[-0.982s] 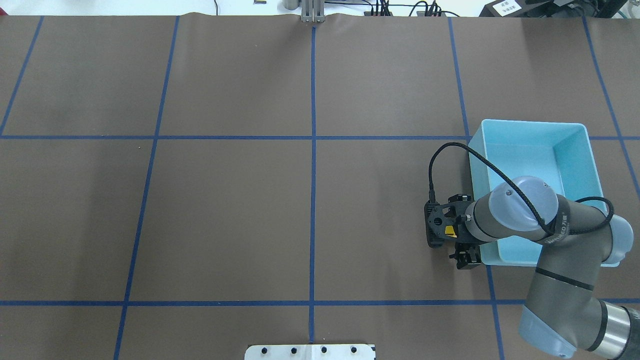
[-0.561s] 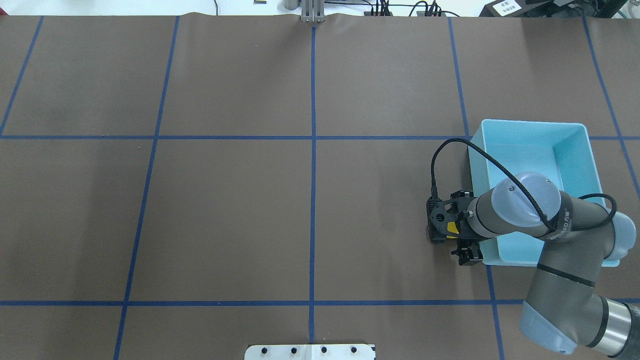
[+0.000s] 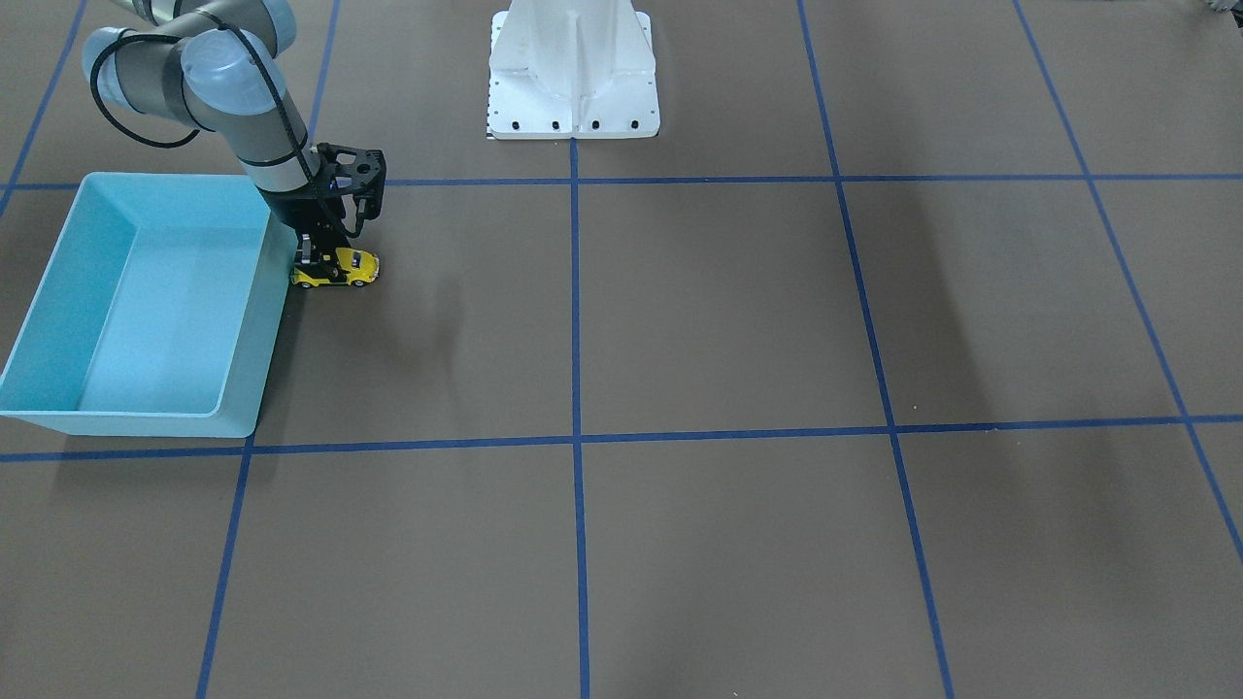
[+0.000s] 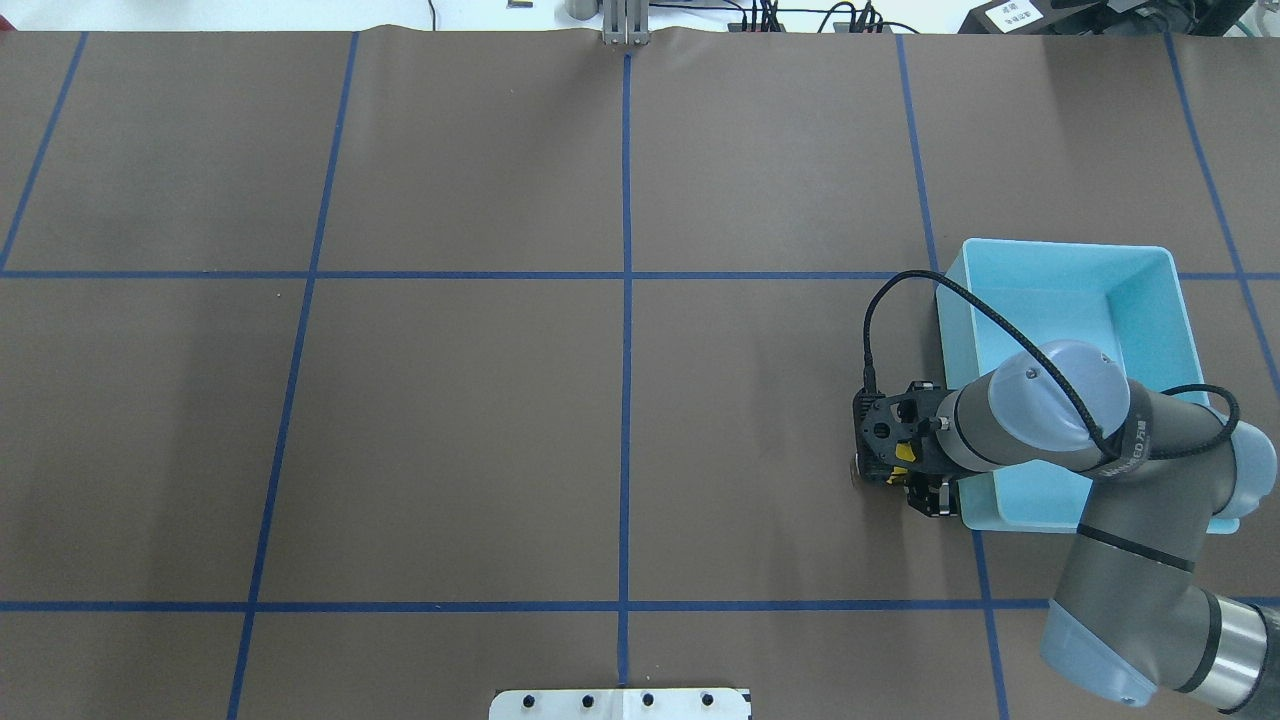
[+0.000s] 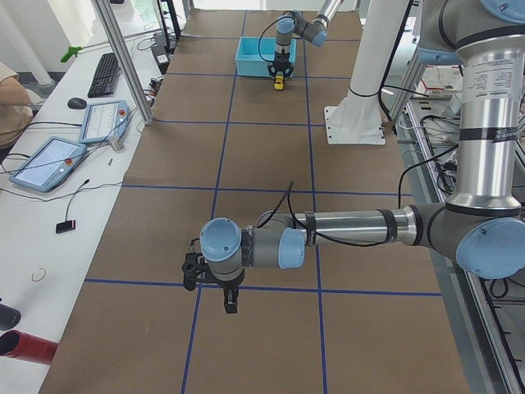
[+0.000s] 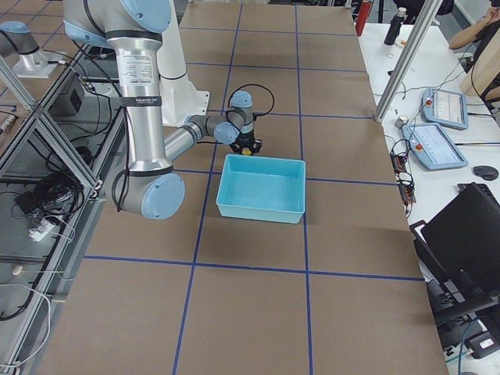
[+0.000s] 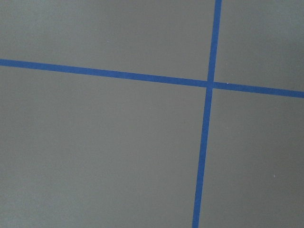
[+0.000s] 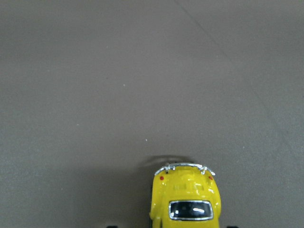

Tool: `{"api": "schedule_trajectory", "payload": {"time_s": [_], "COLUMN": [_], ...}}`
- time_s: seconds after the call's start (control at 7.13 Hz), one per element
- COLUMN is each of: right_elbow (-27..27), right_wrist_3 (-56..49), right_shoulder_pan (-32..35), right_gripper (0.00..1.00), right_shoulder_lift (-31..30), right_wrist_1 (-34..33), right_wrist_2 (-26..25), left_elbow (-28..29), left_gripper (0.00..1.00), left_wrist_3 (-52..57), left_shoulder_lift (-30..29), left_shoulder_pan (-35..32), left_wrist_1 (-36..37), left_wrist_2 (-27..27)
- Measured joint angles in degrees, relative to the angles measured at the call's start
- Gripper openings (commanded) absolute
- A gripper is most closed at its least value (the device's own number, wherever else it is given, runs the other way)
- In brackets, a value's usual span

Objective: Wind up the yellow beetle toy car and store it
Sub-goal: 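Lower the right gripper around the car and close on it, then lift the car with the right gripper and carry it over the bin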

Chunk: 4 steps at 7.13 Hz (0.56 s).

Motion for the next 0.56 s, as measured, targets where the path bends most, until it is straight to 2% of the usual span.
{"api": "schedule_trajectory", "payload": {"time_s": [0.28,0.56], "right_elbow": [2.2,4.7], "right_wrist_3": [0.3,0.3], "right_shoulder_pan": [1.6,4.7], "right_gripper": [0.00,0.00], "right_shoulder_lift": [0.2,3.0], "right_wrist_1": [-1.0,-4.0], "right_wrist_2": [1.5,4.2], "left_elbow": [0.0,-0.1], "left_gripper": [1.00,1.00], "left_wrist_3": [0.0,0.0], "left_shoulder_lift": [0.0,-0.1], "left_shoulder_pan": [0.0,0.0], "left_wrist_1": [0.0,0.0], "left_wrist_2": [0.0,0.0]}}
